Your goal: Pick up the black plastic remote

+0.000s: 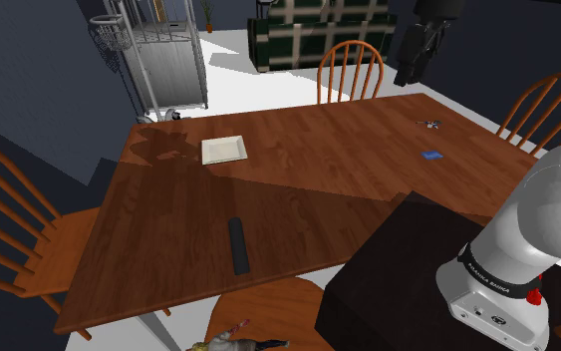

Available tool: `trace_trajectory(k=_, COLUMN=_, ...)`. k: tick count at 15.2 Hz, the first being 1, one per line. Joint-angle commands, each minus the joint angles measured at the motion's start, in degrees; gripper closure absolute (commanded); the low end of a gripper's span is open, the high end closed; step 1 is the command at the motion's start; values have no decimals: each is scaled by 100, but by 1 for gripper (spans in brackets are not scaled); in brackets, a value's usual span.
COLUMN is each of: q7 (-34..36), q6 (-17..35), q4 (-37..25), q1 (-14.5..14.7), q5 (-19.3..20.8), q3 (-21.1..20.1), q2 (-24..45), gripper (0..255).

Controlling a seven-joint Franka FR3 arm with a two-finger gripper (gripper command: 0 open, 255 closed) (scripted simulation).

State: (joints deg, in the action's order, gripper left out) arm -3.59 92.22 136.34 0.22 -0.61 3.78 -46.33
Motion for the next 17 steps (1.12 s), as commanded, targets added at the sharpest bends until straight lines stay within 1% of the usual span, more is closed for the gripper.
trace_trajectory(k=1, q7=0, q6=0, q4=0, q1=0, q5=0, q3=0, q2=0, gripper=0)
trace_trajectory(k=5, q7=635, q6=663, q4=602, q1=58, q5=-247, q3=-475, q2=-50, gripper=0)
trace_trajectory(k=9, q7=1272, q6=1377, q4=1064, q1=141, q5=-500, q3=-982, q2=91, gripper=0)
trace_trajectory(k=13, q7=1923, q6=2145, q4=1371, q1=217, q5=-725, q3=-1517, q2=444, gripper=0)
trace_trajectory(k=17, q7=2605, q6=2949, q4=1508, q1=240, q5=-869, q3=-2079, q2=1012, gripper=0)
